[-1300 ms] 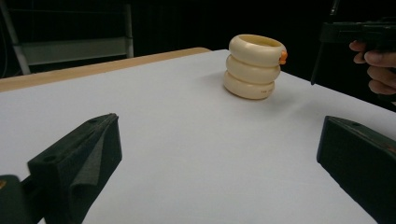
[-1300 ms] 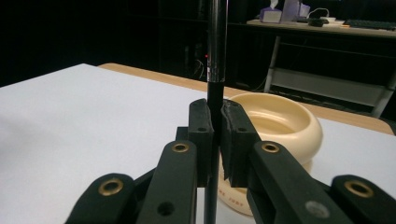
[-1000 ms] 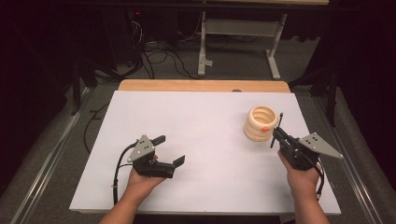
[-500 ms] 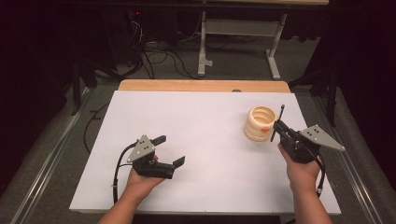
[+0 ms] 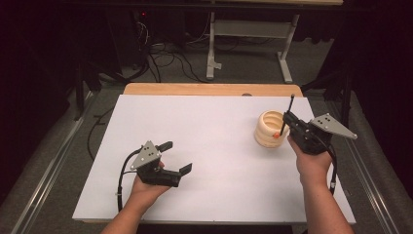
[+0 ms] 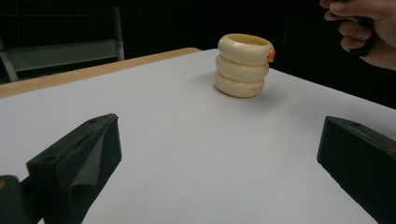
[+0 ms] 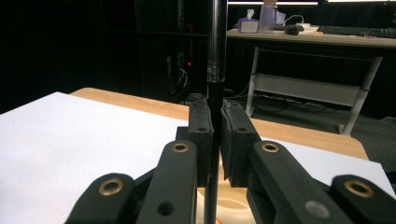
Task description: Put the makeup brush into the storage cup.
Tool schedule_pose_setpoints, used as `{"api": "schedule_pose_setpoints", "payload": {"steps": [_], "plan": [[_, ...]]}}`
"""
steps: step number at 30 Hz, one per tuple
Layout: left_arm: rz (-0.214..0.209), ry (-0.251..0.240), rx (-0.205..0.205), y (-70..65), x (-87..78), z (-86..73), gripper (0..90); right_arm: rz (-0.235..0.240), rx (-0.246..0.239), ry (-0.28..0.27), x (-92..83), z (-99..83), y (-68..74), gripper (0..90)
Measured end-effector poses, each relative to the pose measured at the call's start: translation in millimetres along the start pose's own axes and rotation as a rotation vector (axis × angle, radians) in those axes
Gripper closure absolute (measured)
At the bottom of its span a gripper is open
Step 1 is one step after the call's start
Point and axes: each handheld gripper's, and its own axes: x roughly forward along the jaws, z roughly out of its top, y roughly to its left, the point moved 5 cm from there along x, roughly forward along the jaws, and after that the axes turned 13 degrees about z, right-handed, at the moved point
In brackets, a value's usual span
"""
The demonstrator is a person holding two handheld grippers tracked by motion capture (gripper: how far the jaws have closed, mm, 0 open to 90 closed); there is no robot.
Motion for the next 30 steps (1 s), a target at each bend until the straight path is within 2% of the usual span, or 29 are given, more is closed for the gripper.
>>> {"api": "schedule_pose_setpoints", "payload": {"steps": [17,30], "plan": [[-0.005,-0.001,0.004,-1.2,-1.2,1.0,1.1,-0.025,-0.02,0.027,28.3,14.0,-8.6,86.1],[-0.013,-0.002,0.007,-2.7,-1.3,0.6,1.1,-0.037,0.023,0.061,38.3,9.2,-21.3,86.1]]}}
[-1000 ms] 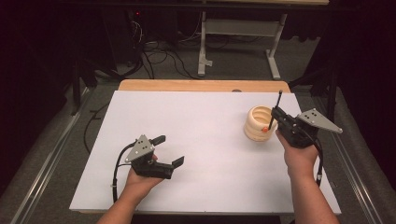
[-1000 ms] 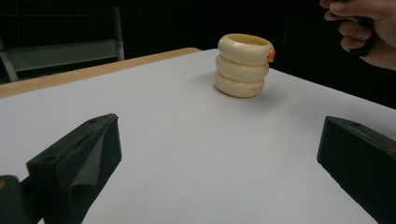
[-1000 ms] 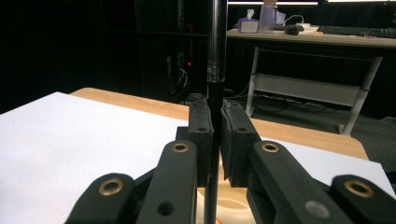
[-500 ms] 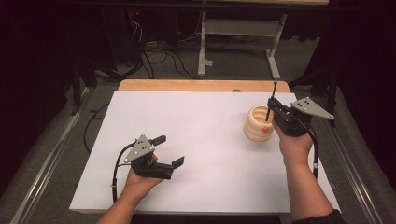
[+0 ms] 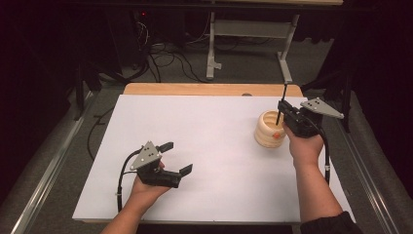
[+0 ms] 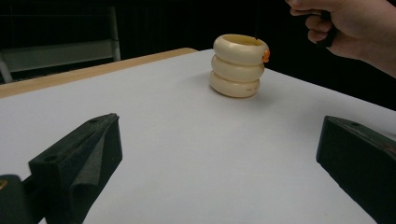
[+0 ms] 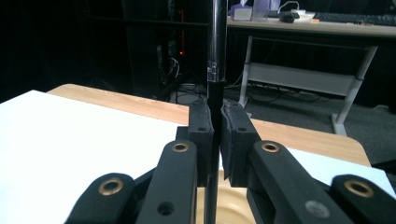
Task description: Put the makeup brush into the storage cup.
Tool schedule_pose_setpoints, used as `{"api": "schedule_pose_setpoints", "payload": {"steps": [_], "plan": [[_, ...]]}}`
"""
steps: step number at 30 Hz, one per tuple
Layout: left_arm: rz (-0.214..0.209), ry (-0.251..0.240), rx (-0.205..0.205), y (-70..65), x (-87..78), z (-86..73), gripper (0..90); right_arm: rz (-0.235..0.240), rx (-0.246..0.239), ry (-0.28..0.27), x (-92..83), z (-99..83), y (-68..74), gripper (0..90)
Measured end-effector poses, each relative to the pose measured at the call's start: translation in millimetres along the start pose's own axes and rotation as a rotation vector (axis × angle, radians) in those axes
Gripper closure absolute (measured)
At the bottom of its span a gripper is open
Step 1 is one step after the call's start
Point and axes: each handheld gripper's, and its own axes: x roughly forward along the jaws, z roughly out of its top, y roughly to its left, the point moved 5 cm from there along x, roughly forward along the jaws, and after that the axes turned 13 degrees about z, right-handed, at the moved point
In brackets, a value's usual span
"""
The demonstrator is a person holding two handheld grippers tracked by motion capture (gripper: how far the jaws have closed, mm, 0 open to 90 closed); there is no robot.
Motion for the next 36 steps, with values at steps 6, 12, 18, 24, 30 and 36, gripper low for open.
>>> {"api": "schedule_pose_setpoints", "payload": {"steps": [6,12,18,24,30,36], "plan": [[-0.002,-0.001,0.0,-0.2,-0.4,0.2,1.1,-0.004,0.002,0.02,3.5,-4.3,-2.2,86.2],[-0.002,-0.005,0.001,0.6,-1.1,0.6,1.1,-0.003,0.003,0.032,8.7,-10.5,-2.8,86.1],[-0.002,-0.008,-0.002,0.9,-1.4,1.2,1.1,-0.02,0.02,0.057,11.3,-20.7,-6.9,86.1],[-0.005,-0.014,0.002,-0.1,-2.8,2.1,1.2,-0.021,0.031,0.063,11.3,-28.7,-8.8,86.1],[-0.009,-0.01,0.001,0.5,-2.7,1.8,1.6,-0.023,0.048,0.071,13.5,-39.8,-11.0,86.1],[-0.008,-0.01,0.005,0.0,-2.2,1.5,1.6,-0.011,0.051,0.069,14.4,-49.6,-11.8,86.1]]}}
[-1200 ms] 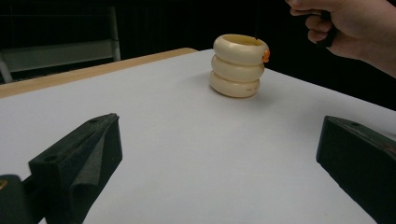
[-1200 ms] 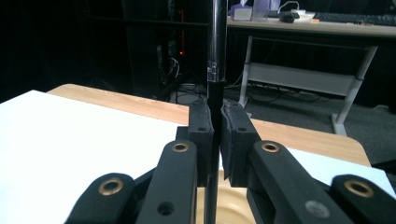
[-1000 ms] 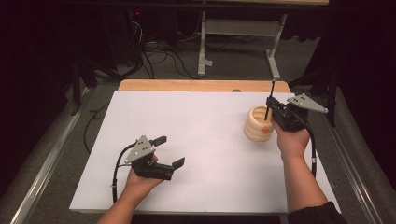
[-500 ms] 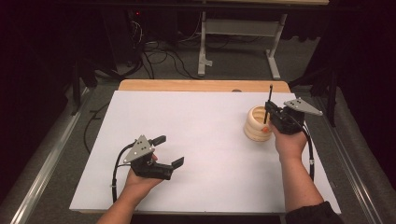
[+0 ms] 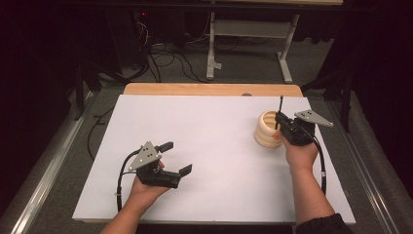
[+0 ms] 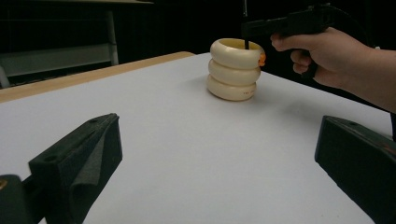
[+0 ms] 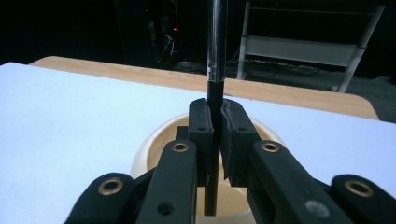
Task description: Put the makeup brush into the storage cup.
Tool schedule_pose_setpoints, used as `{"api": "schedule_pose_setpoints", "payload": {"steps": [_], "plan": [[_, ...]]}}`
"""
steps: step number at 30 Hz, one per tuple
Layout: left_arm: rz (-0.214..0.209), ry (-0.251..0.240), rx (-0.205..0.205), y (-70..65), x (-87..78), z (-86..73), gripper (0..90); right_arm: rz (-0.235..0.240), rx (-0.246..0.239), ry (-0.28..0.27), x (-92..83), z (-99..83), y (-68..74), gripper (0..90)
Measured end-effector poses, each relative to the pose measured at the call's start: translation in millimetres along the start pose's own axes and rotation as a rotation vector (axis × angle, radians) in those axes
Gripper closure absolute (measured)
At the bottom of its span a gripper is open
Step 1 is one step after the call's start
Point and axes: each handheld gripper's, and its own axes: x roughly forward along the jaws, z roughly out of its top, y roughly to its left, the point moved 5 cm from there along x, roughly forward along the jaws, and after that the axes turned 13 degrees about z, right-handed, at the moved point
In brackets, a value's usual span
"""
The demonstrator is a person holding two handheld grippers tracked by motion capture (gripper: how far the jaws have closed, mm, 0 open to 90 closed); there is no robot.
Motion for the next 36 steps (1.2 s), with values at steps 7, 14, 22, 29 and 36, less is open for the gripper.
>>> {"api": "schedule_pose_setpoints", "payload": {"steps": [7,14,22,29,36], "plan": [[-0.001,0.0,0.001,-0.5,-0.5,0.1,1.6,-0.005,0.002,0.011,-1.2,-6.2,0.7,86.0],[-0.001,-0.002,-0.001,-1.2,0.3,-0.1,1.6,-0.008,0.012,0.025,-3.1,-13.4,-0.8,85.7],[-0.001,-0.001,0.002,-0.6,0.0,0.0,1.6,-0.023,0.012,0.017,-4.0,-9.5,-2.5,75.9],[-0.002,-0.002,0.001,-1.2,0.2,0.0,1.5,-0.014,-0.003,0.01,-8.5,-6.4,2.2,72.3],[-0.001,-0.002,0.001,-1.4,0.2,0.3,1.6,-0.007,-0.006,0.011,-13.7,-3.8,3.9,70.9]]}}
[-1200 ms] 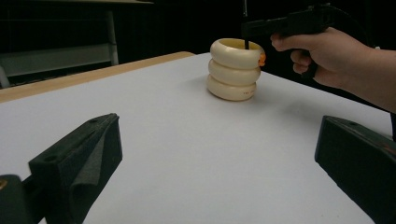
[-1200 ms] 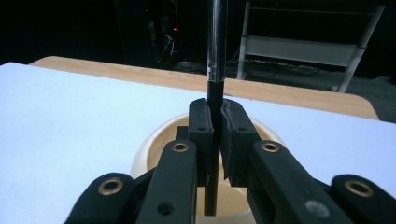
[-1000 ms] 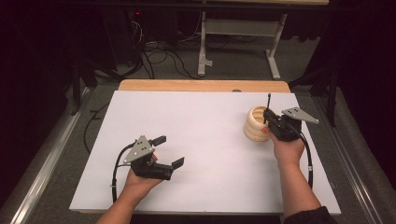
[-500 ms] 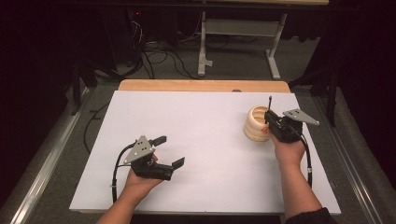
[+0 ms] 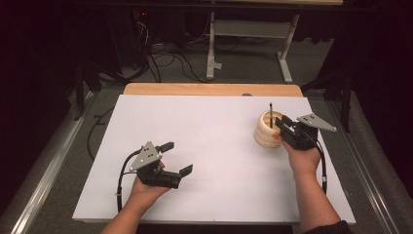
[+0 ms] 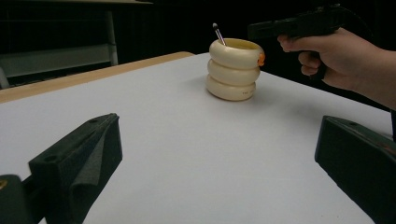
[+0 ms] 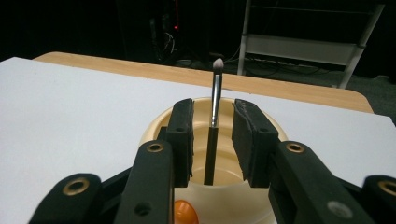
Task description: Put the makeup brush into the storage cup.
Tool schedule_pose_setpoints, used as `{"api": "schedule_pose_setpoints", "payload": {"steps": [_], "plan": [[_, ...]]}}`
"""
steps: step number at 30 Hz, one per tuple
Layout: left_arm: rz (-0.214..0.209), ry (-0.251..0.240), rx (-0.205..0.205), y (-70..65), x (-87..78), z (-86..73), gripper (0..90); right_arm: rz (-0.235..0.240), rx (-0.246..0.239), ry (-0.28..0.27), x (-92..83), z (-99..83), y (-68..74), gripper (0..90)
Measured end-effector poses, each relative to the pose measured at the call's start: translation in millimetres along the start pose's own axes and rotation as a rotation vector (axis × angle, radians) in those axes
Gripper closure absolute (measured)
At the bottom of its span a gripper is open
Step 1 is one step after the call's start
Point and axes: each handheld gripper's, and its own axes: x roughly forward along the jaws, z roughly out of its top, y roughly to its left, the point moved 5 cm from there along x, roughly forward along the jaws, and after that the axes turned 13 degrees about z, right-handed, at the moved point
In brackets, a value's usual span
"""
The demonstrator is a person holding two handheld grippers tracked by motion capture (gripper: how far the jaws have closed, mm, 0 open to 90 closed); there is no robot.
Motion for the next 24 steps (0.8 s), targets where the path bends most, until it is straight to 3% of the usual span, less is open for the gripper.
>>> {"api": "schedule_pose_setpoints", "payload": {"steps": [11,24], "plan": [[0.0,0.004,0.001,0.1,-0.3,-0.3,1.6,0.043,-0.002,-0.001,-7.0,2.0,9.1,62.9],[-0.001,0.014,0.005,-0.7,1.6,-1.7,1.6,0.118,-0.037,0.009,-13.2,-4.8,35.0,52.7]]}}
